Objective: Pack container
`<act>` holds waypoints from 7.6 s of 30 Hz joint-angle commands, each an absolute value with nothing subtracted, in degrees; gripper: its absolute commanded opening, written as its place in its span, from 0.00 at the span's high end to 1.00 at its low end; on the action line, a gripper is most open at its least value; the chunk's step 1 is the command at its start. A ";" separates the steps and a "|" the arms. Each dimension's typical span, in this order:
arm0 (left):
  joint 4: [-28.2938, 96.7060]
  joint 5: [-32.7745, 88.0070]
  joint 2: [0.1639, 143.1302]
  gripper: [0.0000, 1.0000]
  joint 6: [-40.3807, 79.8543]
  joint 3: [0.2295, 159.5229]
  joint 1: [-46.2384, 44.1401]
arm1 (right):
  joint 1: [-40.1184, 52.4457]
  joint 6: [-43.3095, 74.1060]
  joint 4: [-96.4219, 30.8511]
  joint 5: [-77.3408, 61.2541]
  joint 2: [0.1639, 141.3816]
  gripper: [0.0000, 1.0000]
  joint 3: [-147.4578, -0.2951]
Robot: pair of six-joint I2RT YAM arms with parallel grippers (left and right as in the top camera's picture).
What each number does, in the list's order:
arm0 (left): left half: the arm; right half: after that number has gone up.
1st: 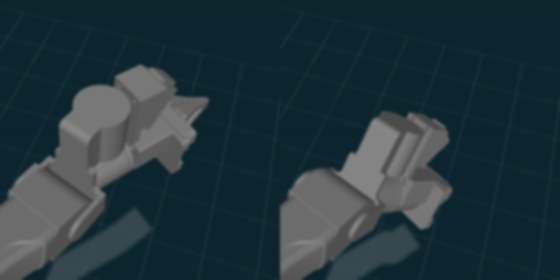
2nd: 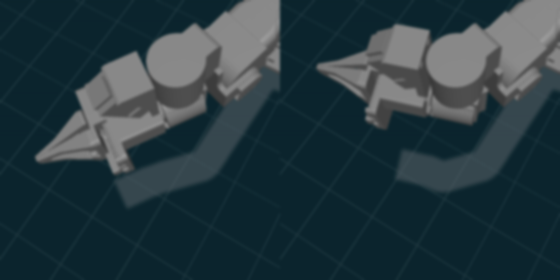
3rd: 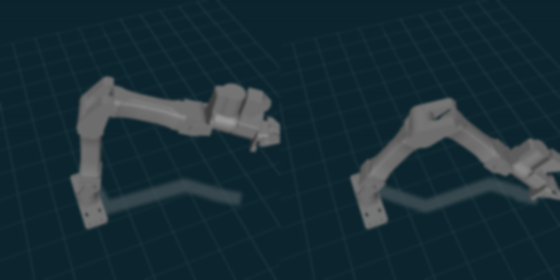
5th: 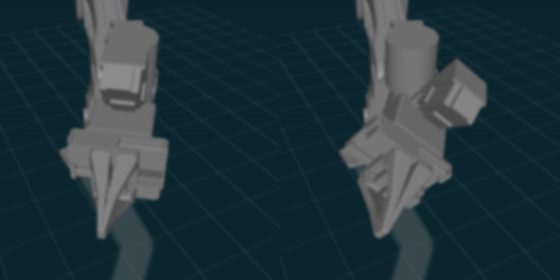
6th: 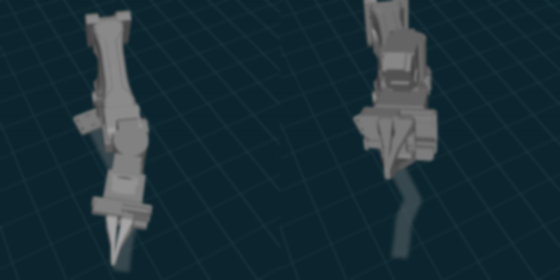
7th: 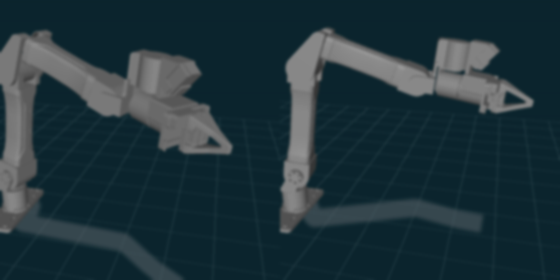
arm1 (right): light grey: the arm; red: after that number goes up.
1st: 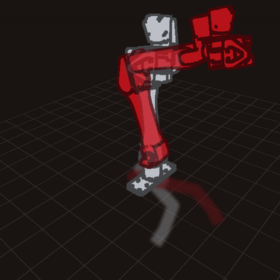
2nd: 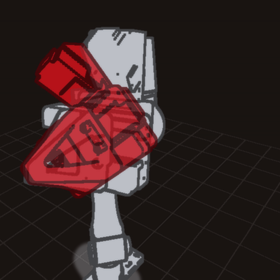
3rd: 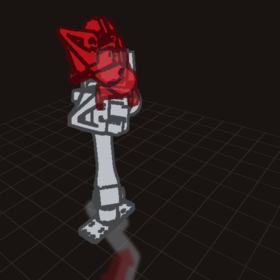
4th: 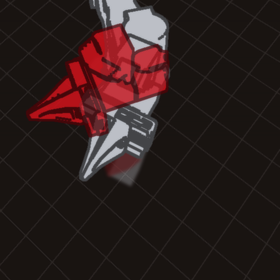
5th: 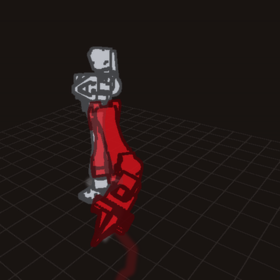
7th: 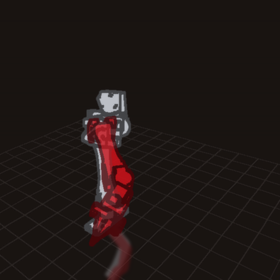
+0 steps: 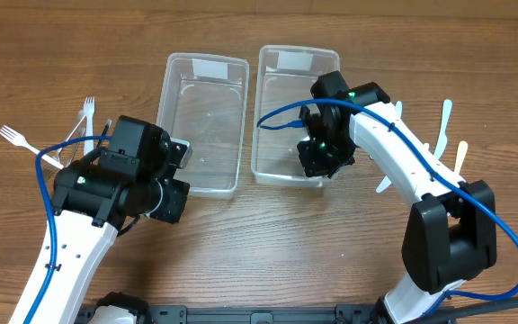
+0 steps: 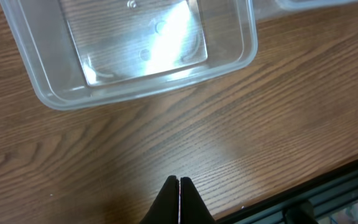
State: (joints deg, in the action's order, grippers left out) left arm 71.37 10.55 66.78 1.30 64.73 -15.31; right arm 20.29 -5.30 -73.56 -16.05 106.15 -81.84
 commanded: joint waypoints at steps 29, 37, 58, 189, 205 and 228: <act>59.07 -10.52 66.83 0.96 14.00 66.78 -12.58 | 13.69 21.02 -76.66 13.69 104.81 0.90 -117.43; 59.24 -10.24 66.85 0.96 12.58 68.97 -2.79 | 2.44 15.68 -75.24 2.87 104.92 0.90 -109.65; 56.95 -6.35 66.85 0.96 11.73 68.97 -2.79 | 3.95 1.02 -65.34 -13.56 104.97 0.90 -86.72; 57.12 -4.43 66.85 0.49 10.31 68.97 -2.81 | -6.13 14.94 -64.29 -1.21 132.94 0.69 -102.30; 56.97 -4.45 66.85 0.50 10.28 68.97 -2.81 | -6.13 14.92 -64.60 -1.15 132.92 0.96 -102.50; 56.75 -4.43 66.85 0.50 10.28 68.97 -2.81 | 17.10 17.63 -77.23 0.67 110.30 0.96 -119.72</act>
